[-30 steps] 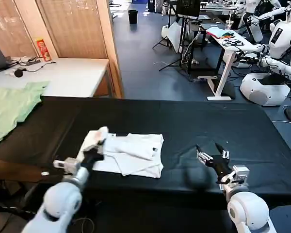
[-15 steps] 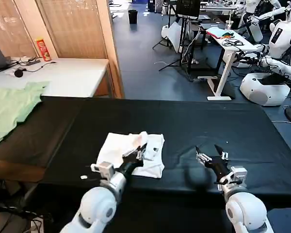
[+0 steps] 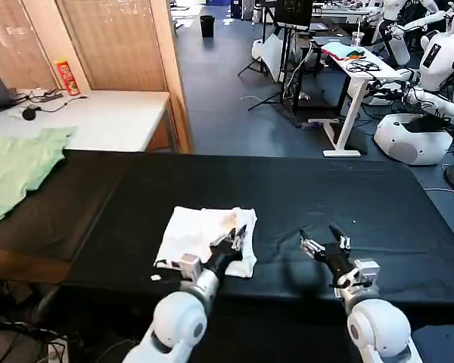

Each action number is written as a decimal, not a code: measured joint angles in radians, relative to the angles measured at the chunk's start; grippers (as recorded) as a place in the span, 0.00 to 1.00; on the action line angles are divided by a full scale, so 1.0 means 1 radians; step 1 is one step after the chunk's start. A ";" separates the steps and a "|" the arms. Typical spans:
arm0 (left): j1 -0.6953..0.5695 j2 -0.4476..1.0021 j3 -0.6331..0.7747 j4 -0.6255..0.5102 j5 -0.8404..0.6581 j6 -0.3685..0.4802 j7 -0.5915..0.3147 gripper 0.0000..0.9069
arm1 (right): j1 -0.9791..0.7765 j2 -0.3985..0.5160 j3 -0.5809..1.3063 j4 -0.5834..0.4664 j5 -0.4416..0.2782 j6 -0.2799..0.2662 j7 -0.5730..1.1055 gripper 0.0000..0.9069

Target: Fold and organize the clothes.

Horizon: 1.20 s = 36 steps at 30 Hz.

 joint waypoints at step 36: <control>0.061 0.209 -0.393 0.094 -0.229 -0.085 0.122 0.97 | 0.136 0.032 -0.181 -0.057 0.058 0.016 0.022 0.97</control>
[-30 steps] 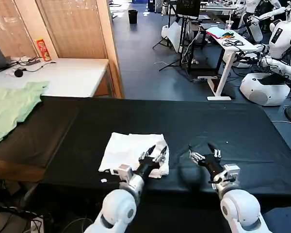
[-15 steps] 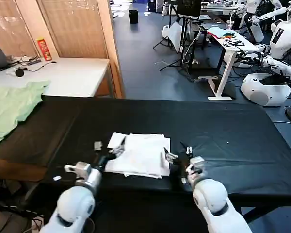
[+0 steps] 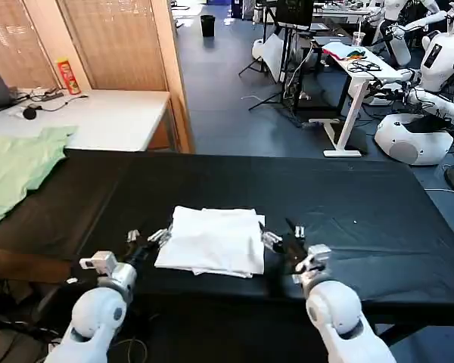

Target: Fold and organize the clothes.

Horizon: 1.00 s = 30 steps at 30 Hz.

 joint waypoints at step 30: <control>-0.041 0.018 -0.007 0.050 -0.117 0.070 -0.043 0.00 | -0.107 -0.008 0.123 0.133 -0.042 -0.001 0.006 0.97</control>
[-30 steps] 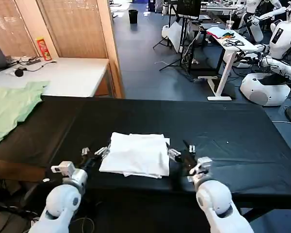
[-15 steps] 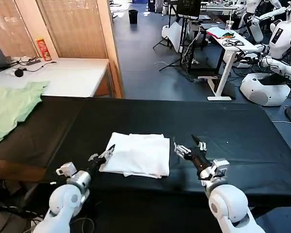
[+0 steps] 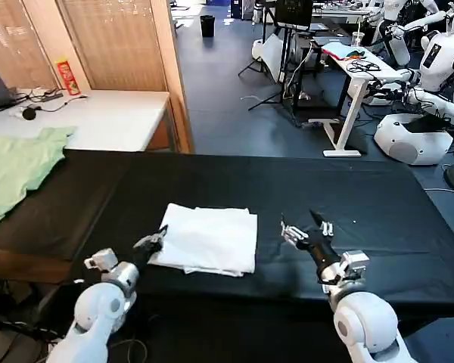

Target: Fold and organize the clothes.

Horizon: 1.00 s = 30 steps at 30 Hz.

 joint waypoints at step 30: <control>0.037 0.221 0.050 -0.266 0.473 0.031 -0.109 0.00 | -0.049 0.043 -0.008 -0.012 -0.085 -0.018 0.009 0.97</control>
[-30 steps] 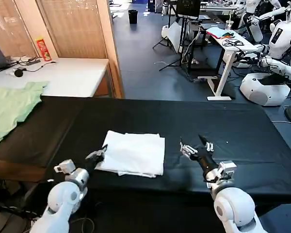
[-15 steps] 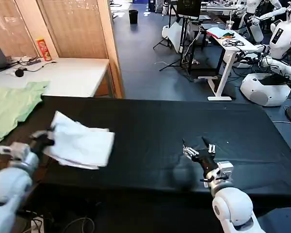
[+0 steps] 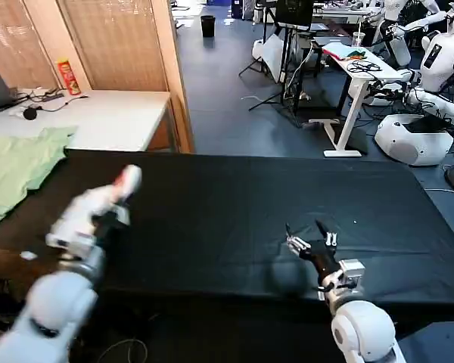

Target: Fold and organize the clothes.

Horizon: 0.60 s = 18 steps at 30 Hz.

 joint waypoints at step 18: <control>-0.051 -0.249 0.266 0.052 0.081 -0.130 0.094 0.97 | 0.085 -0.038 -0.112 -0.054 0.297 -0.146 -0.001 0.97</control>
